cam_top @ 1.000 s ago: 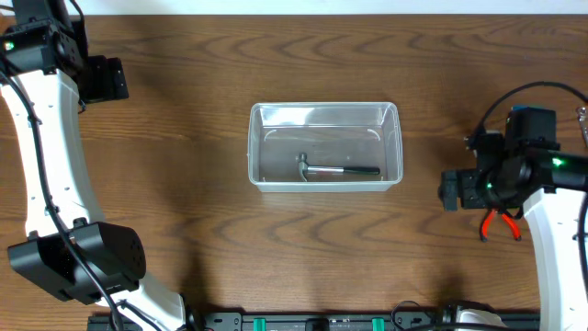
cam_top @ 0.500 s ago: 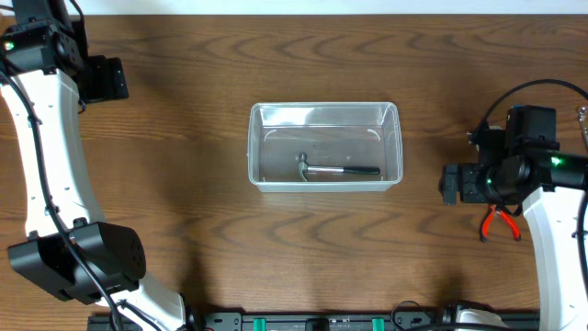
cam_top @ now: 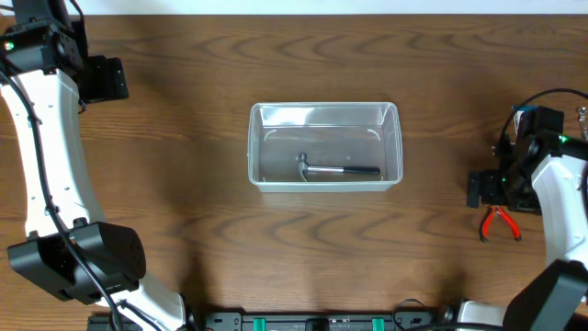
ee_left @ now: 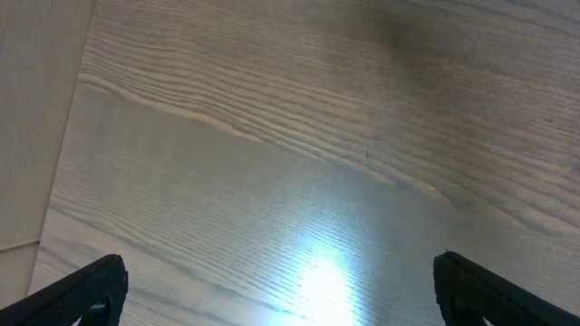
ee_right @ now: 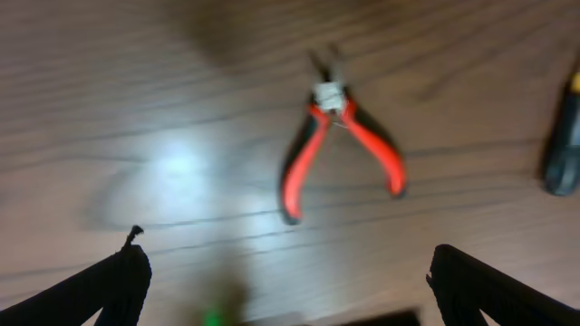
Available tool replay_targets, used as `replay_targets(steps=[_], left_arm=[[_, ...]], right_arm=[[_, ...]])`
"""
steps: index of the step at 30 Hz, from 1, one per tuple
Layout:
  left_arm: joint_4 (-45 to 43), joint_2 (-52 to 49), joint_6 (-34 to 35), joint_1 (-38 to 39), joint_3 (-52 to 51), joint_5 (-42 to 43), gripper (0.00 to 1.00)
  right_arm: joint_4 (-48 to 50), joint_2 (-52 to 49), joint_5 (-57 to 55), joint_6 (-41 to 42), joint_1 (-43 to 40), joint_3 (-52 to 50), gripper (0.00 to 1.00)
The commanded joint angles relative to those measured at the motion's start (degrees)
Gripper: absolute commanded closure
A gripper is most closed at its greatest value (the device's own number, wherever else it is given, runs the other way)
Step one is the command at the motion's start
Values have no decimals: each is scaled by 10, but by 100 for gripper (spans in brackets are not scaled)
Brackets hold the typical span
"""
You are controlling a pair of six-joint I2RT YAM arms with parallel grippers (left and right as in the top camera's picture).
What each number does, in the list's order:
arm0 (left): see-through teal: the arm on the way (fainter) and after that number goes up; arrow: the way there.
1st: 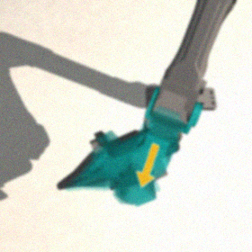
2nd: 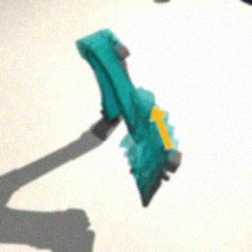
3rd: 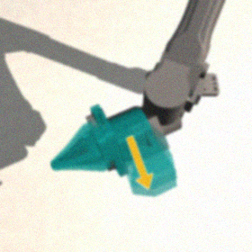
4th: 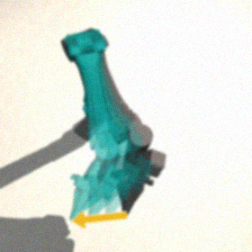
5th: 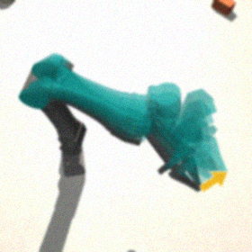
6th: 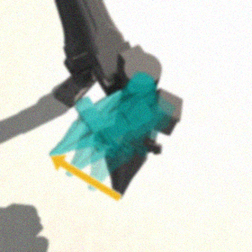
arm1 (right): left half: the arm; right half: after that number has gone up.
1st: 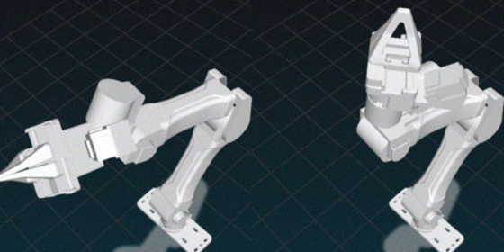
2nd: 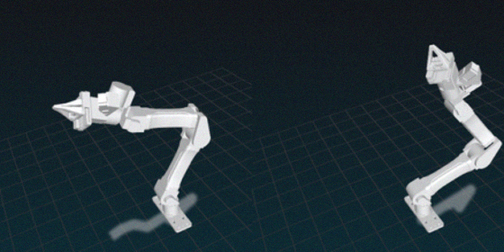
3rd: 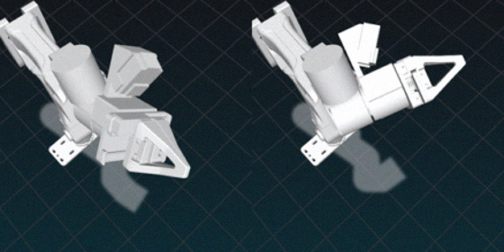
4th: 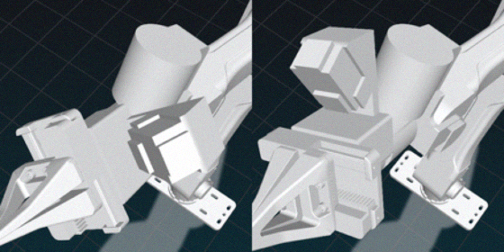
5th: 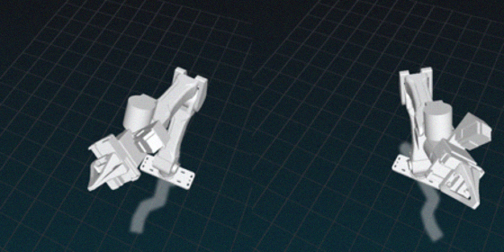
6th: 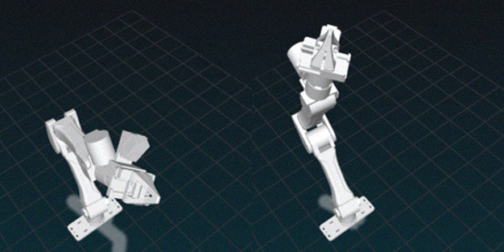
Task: Pack container
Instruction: 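Lower the open right gripper over the red-handled pliers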
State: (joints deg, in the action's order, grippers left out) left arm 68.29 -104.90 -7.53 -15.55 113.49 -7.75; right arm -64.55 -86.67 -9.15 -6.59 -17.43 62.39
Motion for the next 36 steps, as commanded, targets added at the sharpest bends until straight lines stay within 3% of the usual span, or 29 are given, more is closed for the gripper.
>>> replay_targets(steps=[1, 28, 36], left_arm=[[0, 2, -3, -2, 3, -5, 2], [0, 2, -3, -2, 3, -5, 2], [0, 2, -3, -2, 3, -5, 2]], right_arm=[[6, -15, -43, -25, -2, -3, 1], [62, -84, 69, -48, -25, -3, 1], [61, -85, 70, 28, -38, -3, 1]])
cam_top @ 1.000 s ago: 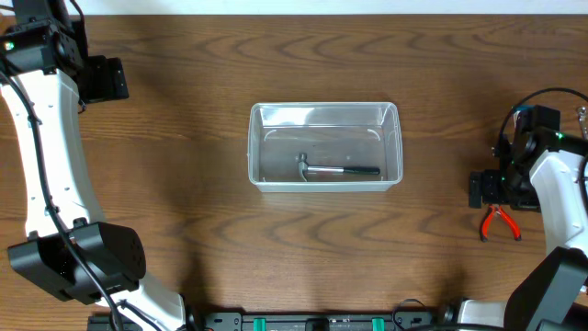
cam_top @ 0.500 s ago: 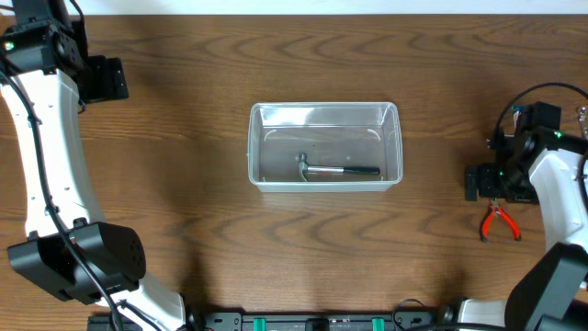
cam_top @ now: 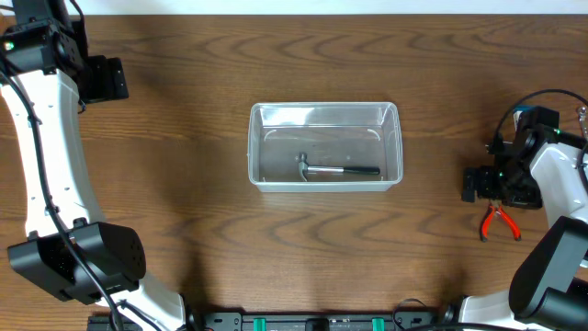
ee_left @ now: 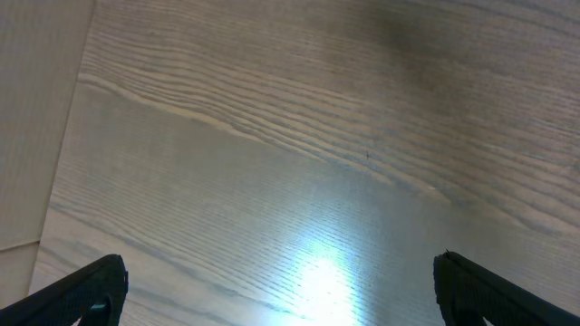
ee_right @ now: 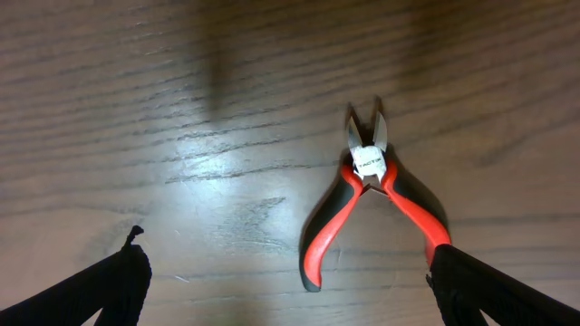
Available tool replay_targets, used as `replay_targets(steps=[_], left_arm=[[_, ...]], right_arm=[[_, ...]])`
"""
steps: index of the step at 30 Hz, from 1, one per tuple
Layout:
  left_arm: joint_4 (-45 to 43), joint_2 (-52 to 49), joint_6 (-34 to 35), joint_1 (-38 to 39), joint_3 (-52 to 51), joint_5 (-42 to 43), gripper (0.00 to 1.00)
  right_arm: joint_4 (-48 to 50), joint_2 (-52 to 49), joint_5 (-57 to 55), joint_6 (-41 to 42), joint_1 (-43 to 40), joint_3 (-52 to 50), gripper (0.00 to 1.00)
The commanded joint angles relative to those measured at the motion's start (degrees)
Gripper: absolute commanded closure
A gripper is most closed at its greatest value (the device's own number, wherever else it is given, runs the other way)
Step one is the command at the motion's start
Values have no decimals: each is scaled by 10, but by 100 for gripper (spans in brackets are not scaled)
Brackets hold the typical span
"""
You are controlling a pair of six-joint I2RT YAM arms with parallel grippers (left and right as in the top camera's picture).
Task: Pack container
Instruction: 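Lower the open right gripper over the red-handled pliers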
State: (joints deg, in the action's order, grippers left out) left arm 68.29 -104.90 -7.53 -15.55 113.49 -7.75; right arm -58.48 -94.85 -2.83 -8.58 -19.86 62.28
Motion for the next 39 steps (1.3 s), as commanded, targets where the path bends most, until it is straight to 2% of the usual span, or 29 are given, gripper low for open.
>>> replay_targets(steps=[1, 14, 39], left_arm=[[0, 2, -3, -2, 3, -5, 2], [0, 2, -3, -2, 3, -5, 2], [0, 2, -3, -2, 3, -5, 2]], right_arm=[[0, -3, 8, 57, -18, -2, 1], [41, -3, 18, 49, -49, -84, 1], [96, -3, 16, 21, -49, -108, 1]])
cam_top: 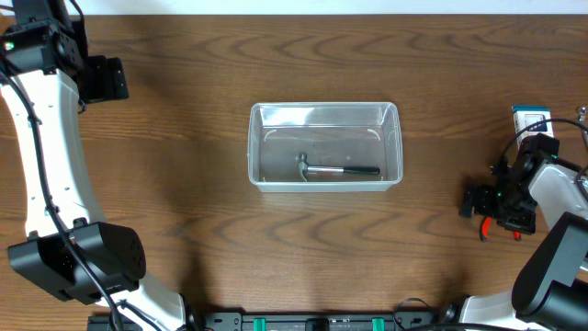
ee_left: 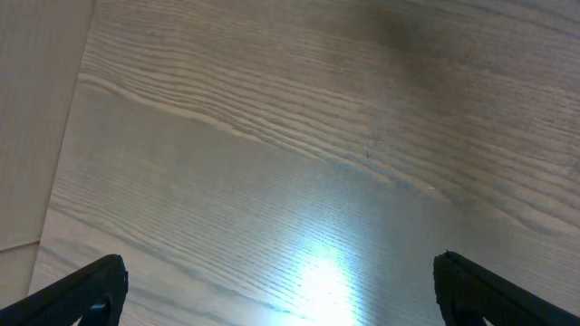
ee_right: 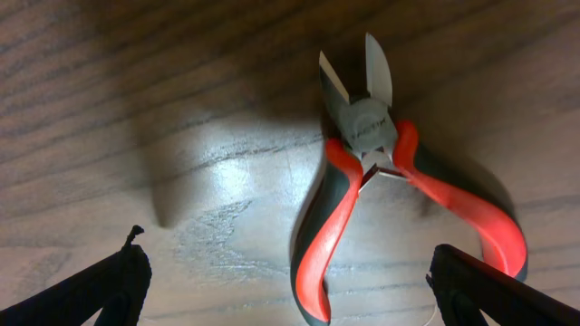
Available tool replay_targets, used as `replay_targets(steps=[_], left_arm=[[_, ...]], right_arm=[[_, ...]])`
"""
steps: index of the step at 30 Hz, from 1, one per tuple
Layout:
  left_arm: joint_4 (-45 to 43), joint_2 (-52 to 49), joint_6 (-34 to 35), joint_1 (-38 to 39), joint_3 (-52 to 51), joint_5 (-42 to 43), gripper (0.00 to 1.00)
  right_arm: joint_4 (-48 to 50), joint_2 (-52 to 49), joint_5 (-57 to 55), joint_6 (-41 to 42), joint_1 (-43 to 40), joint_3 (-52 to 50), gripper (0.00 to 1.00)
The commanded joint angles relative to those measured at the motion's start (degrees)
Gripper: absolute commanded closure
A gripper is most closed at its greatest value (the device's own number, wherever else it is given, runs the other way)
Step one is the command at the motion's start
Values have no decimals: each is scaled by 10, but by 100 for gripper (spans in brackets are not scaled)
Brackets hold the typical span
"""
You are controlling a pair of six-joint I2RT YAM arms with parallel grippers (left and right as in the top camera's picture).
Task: Pack container
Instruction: 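Lower the open right gripper over the red-handled pliers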
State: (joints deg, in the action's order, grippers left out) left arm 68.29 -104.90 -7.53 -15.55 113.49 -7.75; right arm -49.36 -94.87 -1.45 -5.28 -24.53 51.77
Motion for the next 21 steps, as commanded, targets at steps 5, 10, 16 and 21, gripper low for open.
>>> replay_targets(steps=[5, 10, 16, 21], left_arm=[[0, 2, -3, -2, 3, -5, 2], [0, 2, -3, -2, 3, -5, 2], [0, 2, -3, -2, 3, -5, 2], [0, 2, -3, -2, 3, -5, 2]], right_arm=[[10, -3, 2, -22, -2, -3, 1], [22, -3, 2, -25, -2, -10, 1], [23, -3, 3, -25, -2, -10, 1], [23, -3, 5, -25, -2, -10, 1]])
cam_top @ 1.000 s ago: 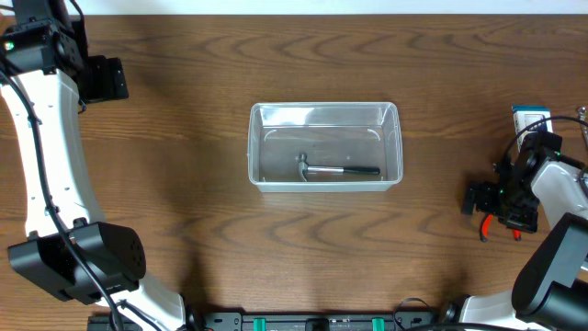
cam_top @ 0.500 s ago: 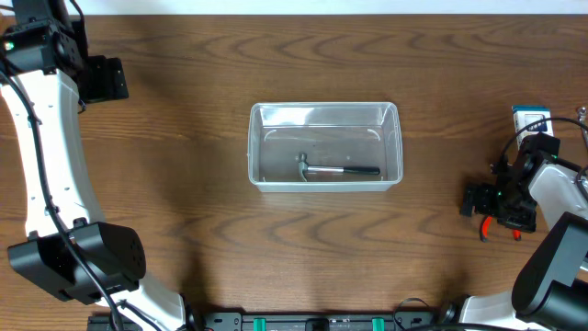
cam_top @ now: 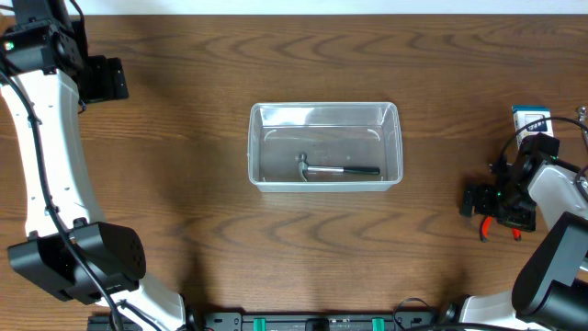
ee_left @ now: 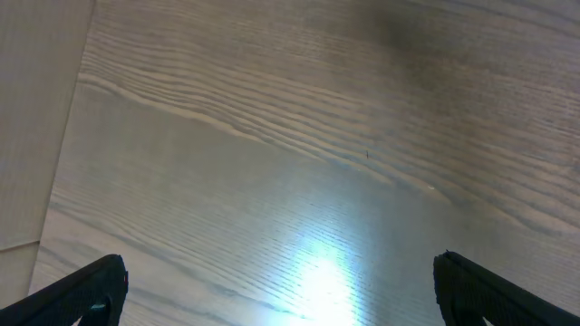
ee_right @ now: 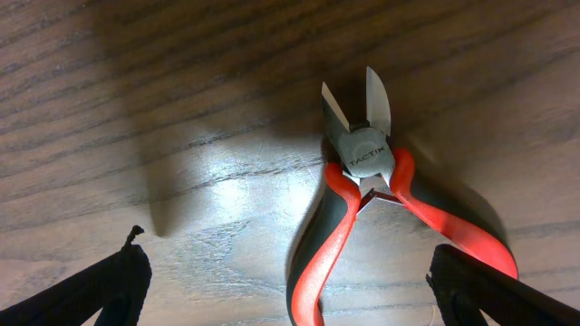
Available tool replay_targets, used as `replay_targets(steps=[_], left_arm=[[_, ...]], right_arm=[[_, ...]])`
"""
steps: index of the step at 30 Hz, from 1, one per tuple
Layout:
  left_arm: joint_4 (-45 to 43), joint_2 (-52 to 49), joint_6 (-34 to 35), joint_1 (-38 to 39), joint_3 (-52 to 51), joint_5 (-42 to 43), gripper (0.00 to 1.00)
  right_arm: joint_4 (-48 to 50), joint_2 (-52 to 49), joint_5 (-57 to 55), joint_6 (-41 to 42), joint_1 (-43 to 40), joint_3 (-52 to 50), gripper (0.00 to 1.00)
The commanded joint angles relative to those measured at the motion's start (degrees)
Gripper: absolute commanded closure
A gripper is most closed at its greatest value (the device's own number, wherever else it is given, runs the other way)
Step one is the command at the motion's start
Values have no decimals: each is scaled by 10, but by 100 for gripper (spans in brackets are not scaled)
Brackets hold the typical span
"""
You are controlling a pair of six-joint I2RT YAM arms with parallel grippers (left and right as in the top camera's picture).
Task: Pack container
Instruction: 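Lower the open right gripper over the red-handled pliers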
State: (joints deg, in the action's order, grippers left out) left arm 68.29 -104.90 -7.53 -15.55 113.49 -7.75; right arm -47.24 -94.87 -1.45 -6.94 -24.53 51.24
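A clear plastic container [cam_top: 266, 147] stands mid-table with a small black-handled hammer [cam_top: 340, 170] lying in it. Red-and-black cutting pliers [ee_right: 364, 167] lie on the wood at the far right, jaws spread and pointing away from the camera. My right gripper [ee_right: 292, 294] hangs low over them, open, with the pliers' left handle between the fingers [ee_right: 109, 288] and the right handle running toward the right finger. Overhead, the right gripper [cam_top: 497, 210] covers most of the pliers [cam_top: 483, 231]. My left gripper [ee_left: 285, 292] is open over bare wood at the far left corner [cam_top: 101, 80].
A small white and blue box [cam_top: 530, 118] sits behind the right arm, with a cable looping near it. The table's pale left edge strip [ee_left: 36, 118] shows in the left wrist view.
The right gripper has shifted only slightly over the pliers, which sit a little lower in its wrist view. It stays open. The left arm is unchanged.
The right gripper was first high above the pliers, which looked small and blurred. Then it was closer, with the pliers to the right of centre. By the last moment it was low, its open fingers astride the handles, and it stays there. The left arm stayed still.
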Motion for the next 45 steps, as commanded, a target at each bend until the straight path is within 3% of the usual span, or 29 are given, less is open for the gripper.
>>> replay_targets(steps=[1, 45], left_arm=[[0, 2, -3, -2, 3, -5, 2], [0, 2, -3, -2, 3, -5, 2]], right_arm=[[1, -3, 5, -9, -2, -5, 1], [-4, -9, 2, -21, -1, -5, 1]])
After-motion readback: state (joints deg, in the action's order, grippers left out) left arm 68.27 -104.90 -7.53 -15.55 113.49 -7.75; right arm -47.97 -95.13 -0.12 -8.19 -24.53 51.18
